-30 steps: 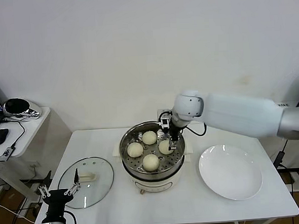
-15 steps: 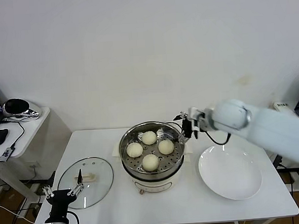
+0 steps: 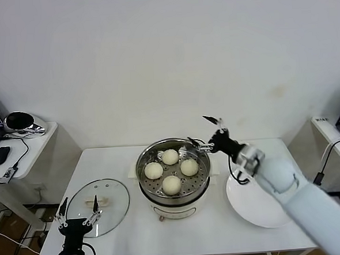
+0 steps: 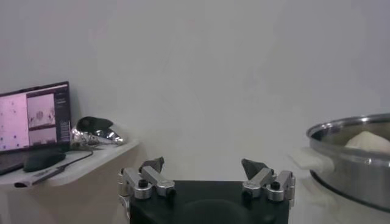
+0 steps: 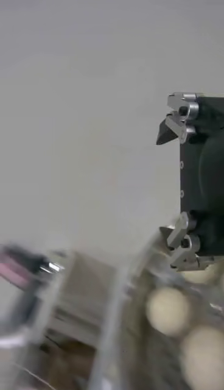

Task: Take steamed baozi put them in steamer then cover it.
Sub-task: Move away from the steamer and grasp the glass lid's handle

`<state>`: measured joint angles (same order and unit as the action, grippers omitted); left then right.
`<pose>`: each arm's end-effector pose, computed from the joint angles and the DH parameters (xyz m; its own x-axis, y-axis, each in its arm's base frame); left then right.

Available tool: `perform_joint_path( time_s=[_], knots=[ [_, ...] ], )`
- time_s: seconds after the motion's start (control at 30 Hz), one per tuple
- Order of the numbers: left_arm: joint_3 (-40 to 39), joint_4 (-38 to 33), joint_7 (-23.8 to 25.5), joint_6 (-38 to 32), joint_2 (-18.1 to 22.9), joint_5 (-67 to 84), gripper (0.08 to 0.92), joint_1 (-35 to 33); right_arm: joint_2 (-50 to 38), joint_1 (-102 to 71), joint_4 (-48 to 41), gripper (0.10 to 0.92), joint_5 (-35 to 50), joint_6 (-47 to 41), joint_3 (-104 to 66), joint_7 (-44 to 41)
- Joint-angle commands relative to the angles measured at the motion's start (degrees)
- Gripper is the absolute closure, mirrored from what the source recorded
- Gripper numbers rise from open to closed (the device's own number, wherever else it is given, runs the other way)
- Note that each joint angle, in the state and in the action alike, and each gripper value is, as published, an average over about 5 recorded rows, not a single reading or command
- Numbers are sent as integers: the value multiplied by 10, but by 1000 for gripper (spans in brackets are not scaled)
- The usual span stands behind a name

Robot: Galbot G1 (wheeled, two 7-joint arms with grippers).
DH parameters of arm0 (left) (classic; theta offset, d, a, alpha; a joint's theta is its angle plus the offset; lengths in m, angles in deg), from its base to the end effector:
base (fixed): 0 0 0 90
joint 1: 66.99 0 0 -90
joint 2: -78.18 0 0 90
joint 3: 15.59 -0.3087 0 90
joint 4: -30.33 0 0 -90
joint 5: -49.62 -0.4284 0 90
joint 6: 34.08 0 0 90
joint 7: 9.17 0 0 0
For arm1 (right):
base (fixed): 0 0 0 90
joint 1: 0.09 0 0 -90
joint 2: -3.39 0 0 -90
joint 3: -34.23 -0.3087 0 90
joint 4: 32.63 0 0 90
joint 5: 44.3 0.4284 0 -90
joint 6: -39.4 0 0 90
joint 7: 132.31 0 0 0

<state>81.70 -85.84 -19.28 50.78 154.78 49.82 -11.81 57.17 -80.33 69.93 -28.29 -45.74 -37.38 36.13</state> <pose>0.2530 0.0752 -0.3041 -0.9879 -0.1551 0.0022 -0.1491 0.9534 0.2623 0.4337 -0.0209 -0.1809 -0.8091 -0.5683 -0.1496 -0.4741 0.7816 -0.4054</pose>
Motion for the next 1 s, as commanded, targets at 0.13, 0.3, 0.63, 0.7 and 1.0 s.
perform_joint_path(
  time_s=[0.13,0.3,0.63,0.7,1.0],
  knots=[
    [36,66,-45,-30,-18,-395,177,-7,261,-363,42,203,-106,149,-379,13],
    [90,94,-39,-13,-100,-594,177,-48,265,-400,67,203,-106,102,-421,58],
    [65,207,-20,5,-169,-703,177,14,286,-402,49,203,-128,95,-445,90],
    [47,238,-23,2,-173,-710,177,40,289,-405,55,203,-127,96,-444,90],
    [-8,270,-35,-24,-172,-714,177,109,298,-410,58,203,-129,109,-439,97]
  ],
)
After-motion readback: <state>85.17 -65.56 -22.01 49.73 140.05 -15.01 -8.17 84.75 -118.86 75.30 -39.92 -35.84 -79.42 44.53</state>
